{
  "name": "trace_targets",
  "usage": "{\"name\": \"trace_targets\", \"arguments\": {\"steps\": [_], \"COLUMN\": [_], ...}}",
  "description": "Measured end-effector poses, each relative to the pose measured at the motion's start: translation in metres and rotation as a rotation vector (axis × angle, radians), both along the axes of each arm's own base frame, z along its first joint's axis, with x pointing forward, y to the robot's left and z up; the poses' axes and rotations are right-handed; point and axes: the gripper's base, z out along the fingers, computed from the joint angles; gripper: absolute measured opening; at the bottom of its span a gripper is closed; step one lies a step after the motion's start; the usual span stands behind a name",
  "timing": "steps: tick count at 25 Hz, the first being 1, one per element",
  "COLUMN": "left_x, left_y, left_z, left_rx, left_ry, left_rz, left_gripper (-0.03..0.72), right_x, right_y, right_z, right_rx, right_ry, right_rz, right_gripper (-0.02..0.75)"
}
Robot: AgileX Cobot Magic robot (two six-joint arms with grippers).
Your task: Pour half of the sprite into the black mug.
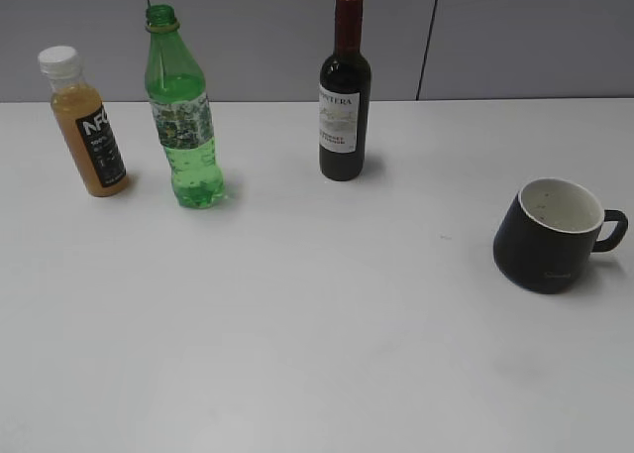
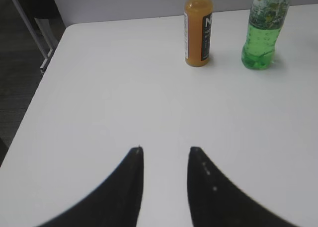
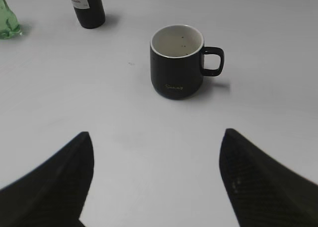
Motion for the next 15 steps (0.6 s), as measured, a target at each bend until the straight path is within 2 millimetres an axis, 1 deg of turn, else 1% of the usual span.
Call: {"name": "trace_targets", "arguments": {"steps": [15], "left_x": [0.0000], "left_y": [0.0000], "left_z": [0.0000], "left_rx": [0.000], "left_ry": [0.000], "left_rz": [0.000], "left_gripper": [0.239], "right_x": [0.0000], "right_y": [0.0001], "right_z": [0.0000], "right_rx": [0.001], "right_ry": [0.000], "right_rz": [0.000], "right_gripper": [0.593]}}
